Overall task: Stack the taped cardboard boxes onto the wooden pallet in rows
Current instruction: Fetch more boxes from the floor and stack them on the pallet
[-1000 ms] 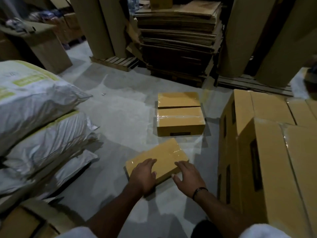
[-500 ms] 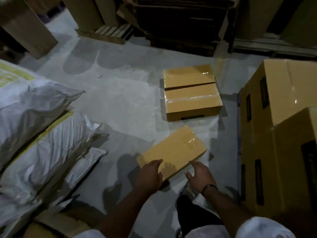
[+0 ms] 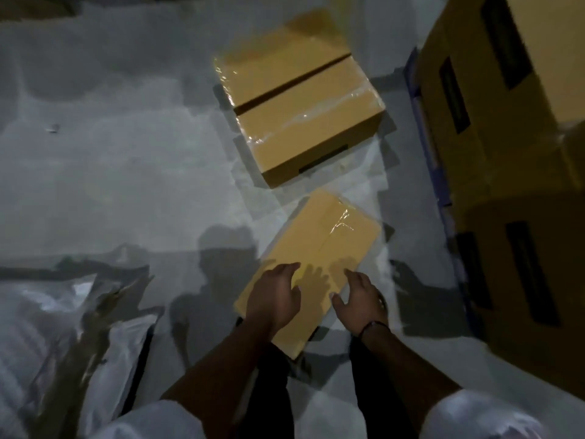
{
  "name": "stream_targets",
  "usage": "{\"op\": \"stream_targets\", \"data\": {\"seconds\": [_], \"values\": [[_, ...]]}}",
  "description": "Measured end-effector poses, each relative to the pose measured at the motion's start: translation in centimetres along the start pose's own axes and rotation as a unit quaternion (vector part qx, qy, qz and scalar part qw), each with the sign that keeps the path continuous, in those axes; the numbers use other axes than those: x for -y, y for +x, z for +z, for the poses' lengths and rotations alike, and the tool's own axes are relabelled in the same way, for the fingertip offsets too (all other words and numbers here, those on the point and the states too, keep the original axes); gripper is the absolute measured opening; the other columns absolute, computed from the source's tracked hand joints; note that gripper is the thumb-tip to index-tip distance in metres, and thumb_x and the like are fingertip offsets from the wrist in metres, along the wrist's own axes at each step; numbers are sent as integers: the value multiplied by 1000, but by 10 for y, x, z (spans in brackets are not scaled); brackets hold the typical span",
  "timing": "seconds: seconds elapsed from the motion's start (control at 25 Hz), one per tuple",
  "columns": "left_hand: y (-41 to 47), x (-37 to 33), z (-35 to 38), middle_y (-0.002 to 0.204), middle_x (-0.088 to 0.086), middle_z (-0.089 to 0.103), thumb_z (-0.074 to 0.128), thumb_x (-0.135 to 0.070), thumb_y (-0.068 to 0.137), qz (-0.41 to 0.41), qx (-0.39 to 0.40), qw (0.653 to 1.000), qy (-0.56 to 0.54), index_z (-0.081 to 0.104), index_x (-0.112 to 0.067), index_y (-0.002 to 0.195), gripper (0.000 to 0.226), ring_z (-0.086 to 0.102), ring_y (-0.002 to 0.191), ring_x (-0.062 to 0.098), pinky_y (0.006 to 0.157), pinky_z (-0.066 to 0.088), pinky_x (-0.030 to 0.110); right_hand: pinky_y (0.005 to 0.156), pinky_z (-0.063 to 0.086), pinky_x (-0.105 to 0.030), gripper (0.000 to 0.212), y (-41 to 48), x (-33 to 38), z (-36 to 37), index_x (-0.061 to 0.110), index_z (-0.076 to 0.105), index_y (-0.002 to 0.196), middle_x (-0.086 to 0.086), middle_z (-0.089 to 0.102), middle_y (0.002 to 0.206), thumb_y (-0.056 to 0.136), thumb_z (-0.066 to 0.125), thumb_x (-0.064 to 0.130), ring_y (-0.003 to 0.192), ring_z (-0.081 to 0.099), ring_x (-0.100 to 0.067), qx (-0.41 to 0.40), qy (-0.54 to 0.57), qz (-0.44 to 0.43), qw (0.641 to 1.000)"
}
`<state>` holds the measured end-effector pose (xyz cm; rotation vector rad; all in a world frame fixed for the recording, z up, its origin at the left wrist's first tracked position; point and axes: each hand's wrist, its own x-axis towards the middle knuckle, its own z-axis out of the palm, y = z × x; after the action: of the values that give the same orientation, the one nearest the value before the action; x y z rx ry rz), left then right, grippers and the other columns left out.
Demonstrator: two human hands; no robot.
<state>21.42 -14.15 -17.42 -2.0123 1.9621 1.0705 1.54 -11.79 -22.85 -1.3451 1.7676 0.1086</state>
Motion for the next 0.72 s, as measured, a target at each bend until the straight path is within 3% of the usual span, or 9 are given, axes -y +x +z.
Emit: {"op": "stream_targets", "data": {"seconds": [0.12, 0.2, 0.36, 0.56, 0.72], "values": [[90, 63, 60, 166, 3, 30, 62, -43, 97, 32, 43, 997, 55, 42, -29, 154, 63, 33, 148, 30, 116, 35, 40, 118, 27, -46, 77, 60, -21, 71, 23, 19, 159, -5, 10, 167, 97, 57, 48, 149, 20, -33, -23, 11, 67, 997], [138, 106, 100, 172, 4, 10, 67, -60, 88, 50, 61, 993, 90, 39, -34, 154, 76, 20, 152, 38, 117, 35, 49, 120, 19, -52, 82, 92, -36, 117, 24, 12, 160, -8, -4, 167, 96, 55, 52, 152, 3, -38, -38, 8, 111, 993], [198, 166, 159, 170, -2, -19, 71, -78, 71, 82, 101, 983, 131, 28, -46, 156, 101, 0, 152, 50, 114, 28, 67, 115, 25, -58, 89, 138, -58, 189, 28, 5, 160, -6, -24, 164, 93, 53, 61, 150, -7, -45, -64, -39, 133, 988], [220, 193, 183, 164, -1, -10, 75, -78, 64, 109, 64, 992, 32, 39, -51, 148, 95, 25, 142, 50, 109, 42, 62, 114, 31, -56, 88, 162, -66, 235, 35, 14, 160, 5, -25, 165, 91, 66, 51, 151, -4, -41, -145, 61, 95, 983], [209, 187, 172, 166, -1, -8, 69, -84, 63, 126, 54, 990, 42, 45, -53, 145, 91, 28, 143, 46, 108, 44, 60, 113, 33, -60, 83, 161, -63, 233, 41, 26, 157, 8, -14, 168, 87, 69, 55, 148, 8, -46, -168, 68, 73, 981]]}}
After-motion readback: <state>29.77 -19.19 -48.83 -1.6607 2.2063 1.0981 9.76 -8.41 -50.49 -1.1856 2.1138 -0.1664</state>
